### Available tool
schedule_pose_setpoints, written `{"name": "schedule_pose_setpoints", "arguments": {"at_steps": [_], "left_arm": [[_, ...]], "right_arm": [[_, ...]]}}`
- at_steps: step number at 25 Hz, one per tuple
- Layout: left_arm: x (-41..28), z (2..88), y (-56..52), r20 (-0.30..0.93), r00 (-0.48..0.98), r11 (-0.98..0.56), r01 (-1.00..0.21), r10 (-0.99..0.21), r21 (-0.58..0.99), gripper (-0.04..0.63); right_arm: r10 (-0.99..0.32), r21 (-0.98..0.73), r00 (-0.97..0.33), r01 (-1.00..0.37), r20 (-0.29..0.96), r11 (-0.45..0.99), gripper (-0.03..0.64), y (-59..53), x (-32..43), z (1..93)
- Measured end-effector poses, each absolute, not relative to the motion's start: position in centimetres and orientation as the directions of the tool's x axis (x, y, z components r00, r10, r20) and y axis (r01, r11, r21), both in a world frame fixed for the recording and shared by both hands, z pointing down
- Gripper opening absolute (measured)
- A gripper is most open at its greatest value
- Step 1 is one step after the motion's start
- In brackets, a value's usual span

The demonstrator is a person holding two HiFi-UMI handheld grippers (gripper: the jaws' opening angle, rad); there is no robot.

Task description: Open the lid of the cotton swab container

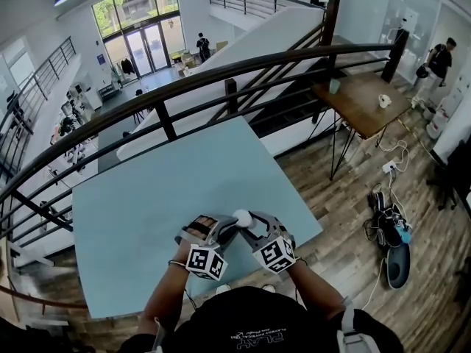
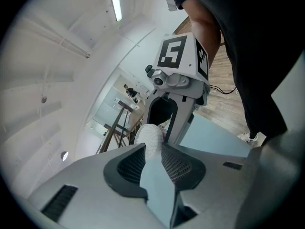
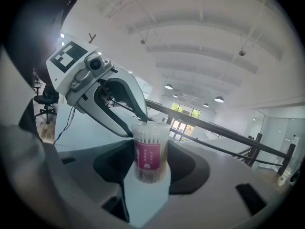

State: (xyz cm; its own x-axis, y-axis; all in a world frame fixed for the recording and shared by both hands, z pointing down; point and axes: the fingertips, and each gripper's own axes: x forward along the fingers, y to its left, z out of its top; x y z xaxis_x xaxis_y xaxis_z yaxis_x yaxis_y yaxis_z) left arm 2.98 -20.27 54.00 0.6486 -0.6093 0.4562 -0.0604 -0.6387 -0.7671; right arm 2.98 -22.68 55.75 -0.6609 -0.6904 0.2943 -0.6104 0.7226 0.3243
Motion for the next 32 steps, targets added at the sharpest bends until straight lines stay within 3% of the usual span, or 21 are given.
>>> {"name": "schedule_pose_setpoints", "arguments": {"at_steps": [23,32], "left_arm": [[2.7,53.8,-20.2,0.467,0.642,-0.637,-0.043,-0.608,-0.77,0.098],[2.1,52.7,-19.9,0.436,0.647,-0.622,-0.076,-0.625,-0.779,0.078]], "right_arm": [[-0.673,0.322,-0.684,-0.594,0.282,0.737,0.221,-22.7,2.7,55.5],[-0.651,0.207,-0.71,-0.617,0.268,0.759,0.221,-22.6,2.3,55.4]]}}
